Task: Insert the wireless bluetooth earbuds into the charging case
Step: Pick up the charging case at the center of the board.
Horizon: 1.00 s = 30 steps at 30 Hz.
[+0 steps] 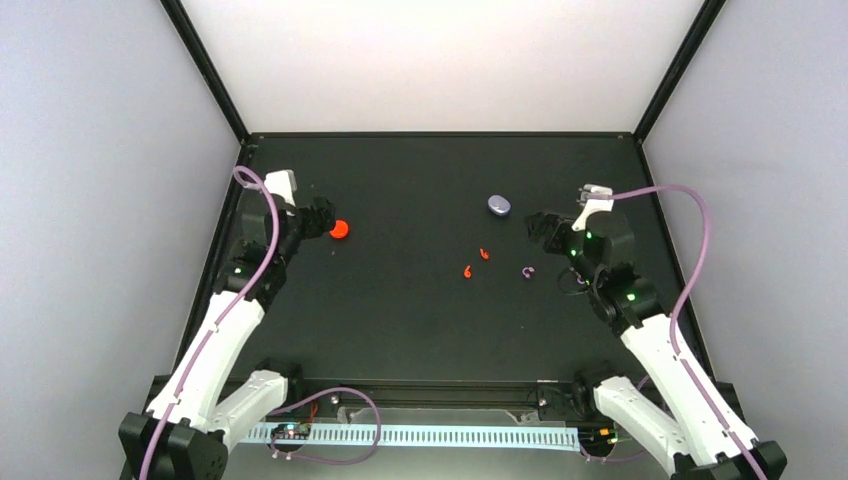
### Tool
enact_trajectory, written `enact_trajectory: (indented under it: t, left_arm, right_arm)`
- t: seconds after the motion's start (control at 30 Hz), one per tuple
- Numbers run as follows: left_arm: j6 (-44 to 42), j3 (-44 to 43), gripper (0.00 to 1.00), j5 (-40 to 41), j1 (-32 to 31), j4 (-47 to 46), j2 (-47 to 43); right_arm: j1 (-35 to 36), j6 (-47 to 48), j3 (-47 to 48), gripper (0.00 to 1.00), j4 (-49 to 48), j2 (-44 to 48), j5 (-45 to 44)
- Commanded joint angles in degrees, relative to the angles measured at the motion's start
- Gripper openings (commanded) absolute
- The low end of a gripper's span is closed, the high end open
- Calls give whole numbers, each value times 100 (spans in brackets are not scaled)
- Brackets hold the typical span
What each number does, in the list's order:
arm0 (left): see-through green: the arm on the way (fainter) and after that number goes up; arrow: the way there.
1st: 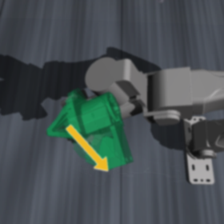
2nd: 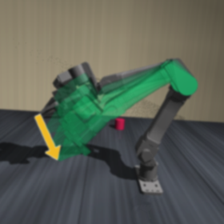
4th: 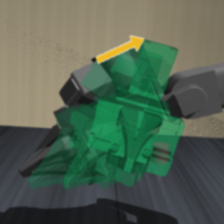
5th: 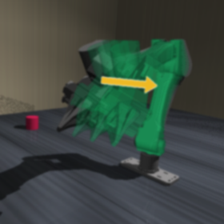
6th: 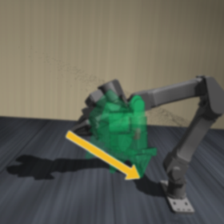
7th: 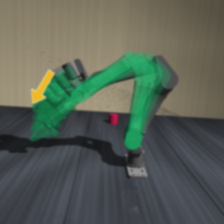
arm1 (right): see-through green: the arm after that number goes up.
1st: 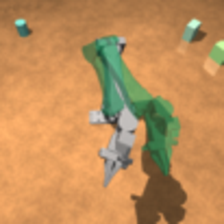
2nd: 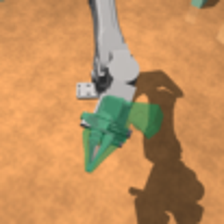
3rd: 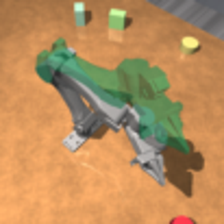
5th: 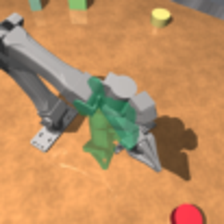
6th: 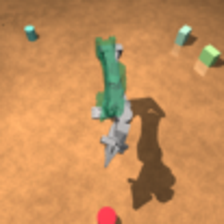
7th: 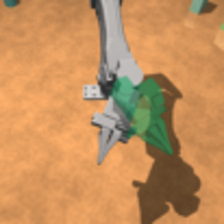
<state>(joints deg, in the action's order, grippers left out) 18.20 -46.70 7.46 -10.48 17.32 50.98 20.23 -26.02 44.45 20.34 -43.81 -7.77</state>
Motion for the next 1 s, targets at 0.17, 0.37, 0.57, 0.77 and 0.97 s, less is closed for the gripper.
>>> enact_trajectory:
  t: [0.17,0.37,0.57,0.77,0.97]
  left_arm:
    - [670,-280,99,-1059,-47,359,506]
    - [682,-179,99,-1308,-266,198,324]
    - [693,-77,99,-1210,-375,104,211]
    - [726,-50,99,-1280,-385,27,236]
    - [733,-62,99,-1332,-385,14,273]
  right_arm:
    - [-4,-629,196,99,-414,-1641,21]
    - [-10,-1019,1312,99,-766,-3913,-302]
    - [-211,-1146,2272,99,-805,-5460,-370]
    - [-413,-854,3461,99,-344,-6625,-329]
    - [-417,-685,4378,98,106,-7347,-299]
